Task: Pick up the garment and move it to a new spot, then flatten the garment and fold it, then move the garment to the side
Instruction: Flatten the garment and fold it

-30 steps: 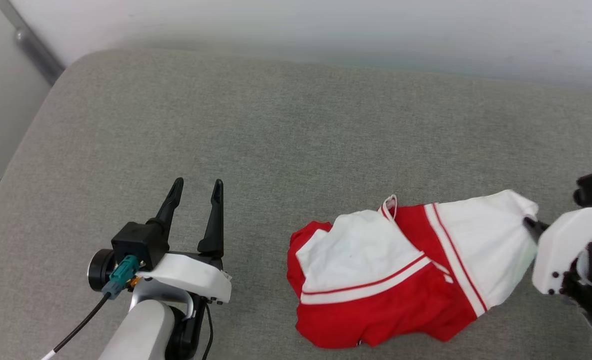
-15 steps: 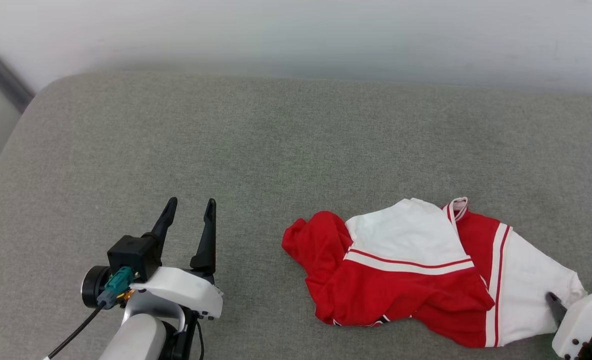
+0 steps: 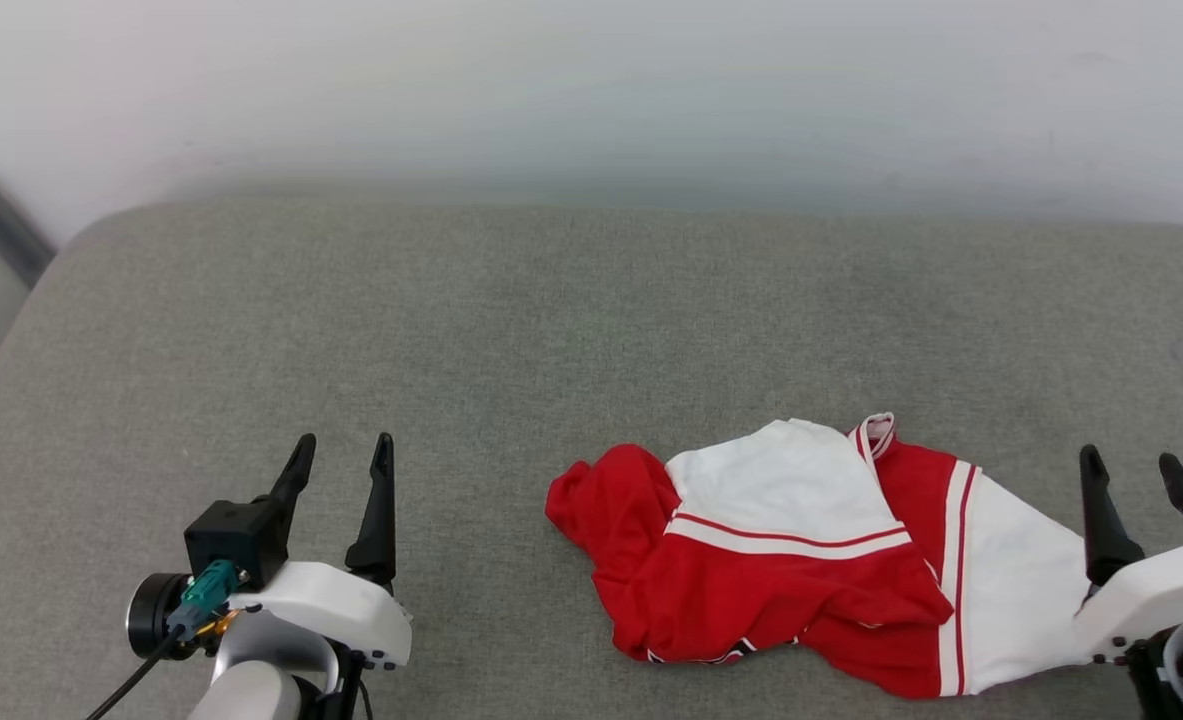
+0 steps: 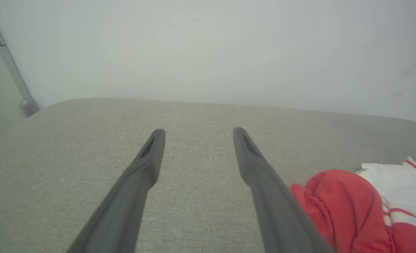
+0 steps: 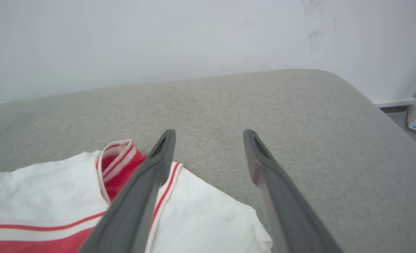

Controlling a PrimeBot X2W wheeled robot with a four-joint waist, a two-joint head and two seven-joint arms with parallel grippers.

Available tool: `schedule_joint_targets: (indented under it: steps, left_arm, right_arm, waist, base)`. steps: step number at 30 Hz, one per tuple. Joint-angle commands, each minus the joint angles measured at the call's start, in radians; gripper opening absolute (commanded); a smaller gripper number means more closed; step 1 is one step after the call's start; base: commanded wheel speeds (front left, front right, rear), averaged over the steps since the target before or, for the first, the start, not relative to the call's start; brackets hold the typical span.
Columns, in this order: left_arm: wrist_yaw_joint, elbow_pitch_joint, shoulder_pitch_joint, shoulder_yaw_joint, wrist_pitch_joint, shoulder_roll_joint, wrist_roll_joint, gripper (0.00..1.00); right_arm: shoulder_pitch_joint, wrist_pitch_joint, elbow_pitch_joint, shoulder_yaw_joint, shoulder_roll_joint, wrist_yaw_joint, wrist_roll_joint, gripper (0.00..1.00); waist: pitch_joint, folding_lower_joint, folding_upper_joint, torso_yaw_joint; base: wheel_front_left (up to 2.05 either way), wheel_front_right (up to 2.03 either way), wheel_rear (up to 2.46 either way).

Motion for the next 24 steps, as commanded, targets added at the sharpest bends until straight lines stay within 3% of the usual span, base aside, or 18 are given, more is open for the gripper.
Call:
schedule_joint_targets:
  steps: [1, 9, 14, 18, 24]
  left_arm:
    - [0.006, -0.007, 0.012, -0.001, 0.007, 0.005, -0.003, 1.00]
    - [0.016, -0.026, 0.043, -0.008, 0.059, 0.037, -0.005, 1.00]
    - [-0.003, -0.037, 0.011, -0.037, 0.115, 0.049, 0.001, 1.00]
    - [-0.055, -0.037, -0.063, -0.092, 0.204, 0.044, -0.002, 1.00]
    - [-0.171, 0.001, -0.228, -0.204, 0.411, 0.026, -0.013, 1.00]
  right_arm:
    - [0.020, -0.024, -0.026, 0.019, 0.010, 0.000, -0.007, 1.00]
    - [0.114, -0.063, -0.168, 0.146, 0.045, 0.000, -0.012, 1.00]
    - [0.160, -0.049, -0.233, 0.202, 0.059, 0.000, -0.013, 1.00]
    - [0.176, -0.035, -0.278, 0.222, 0.064, 0.000, -0.016, 1.00]
    - [0.145, -0.019, -0.325, 0.247, 0.065, 0.000, -0.019, 1.00]
  waist:
    - [-0.017, 0.0000, 0.0000, -0.008]
    - [-0.066, 0.0000, 0.0000, -0.054]
    - [-0.065, 0.0000, 0.0000, -0.089]
    - [-0.046, 0.0000, 0.0000, -0.111]
    - [0.024, 0.0000, 0.0000, -0.142]
  base:
    - [0.00, 0.00, 0.00]
    - [0.00, 0.00, 0.00]
    - [0.00, 0.00, 0.00]
    - [0.00, 0.00, 0.00]
    - [0.00, 0.00, 0.00]
